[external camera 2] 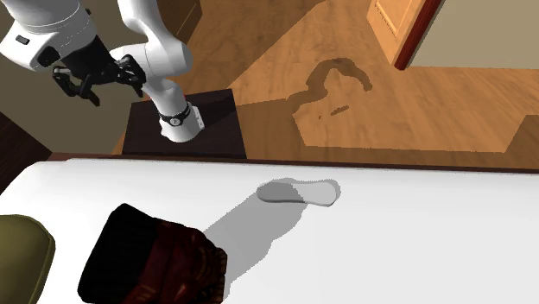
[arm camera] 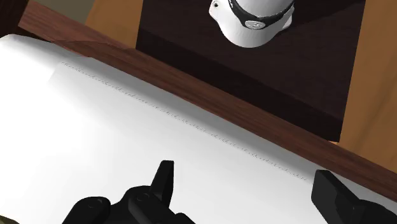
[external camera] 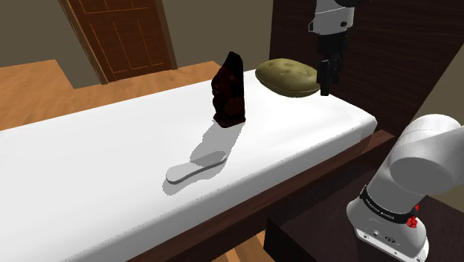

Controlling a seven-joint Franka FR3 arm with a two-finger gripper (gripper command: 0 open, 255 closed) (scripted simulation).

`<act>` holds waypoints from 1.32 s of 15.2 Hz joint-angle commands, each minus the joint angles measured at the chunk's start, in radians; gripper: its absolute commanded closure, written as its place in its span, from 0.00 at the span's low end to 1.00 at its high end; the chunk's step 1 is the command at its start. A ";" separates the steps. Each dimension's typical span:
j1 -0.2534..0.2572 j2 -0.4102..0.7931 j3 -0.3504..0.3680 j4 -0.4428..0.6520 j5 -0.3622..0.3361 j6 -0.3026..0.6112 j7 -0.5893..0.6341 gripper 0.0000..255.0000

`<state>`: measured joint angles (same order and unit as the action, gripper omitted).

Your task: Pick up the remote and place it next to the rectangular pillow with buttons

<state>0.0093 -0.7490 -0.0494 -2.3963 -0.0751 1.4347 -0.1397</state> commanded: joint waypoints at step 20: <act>0.219 0.502 0.120 0.123 0.077 0.485 -0.208 0.00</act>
<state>0.2159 -0.2756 0.0592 -2.2850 -0.0019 1.8955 -0.3407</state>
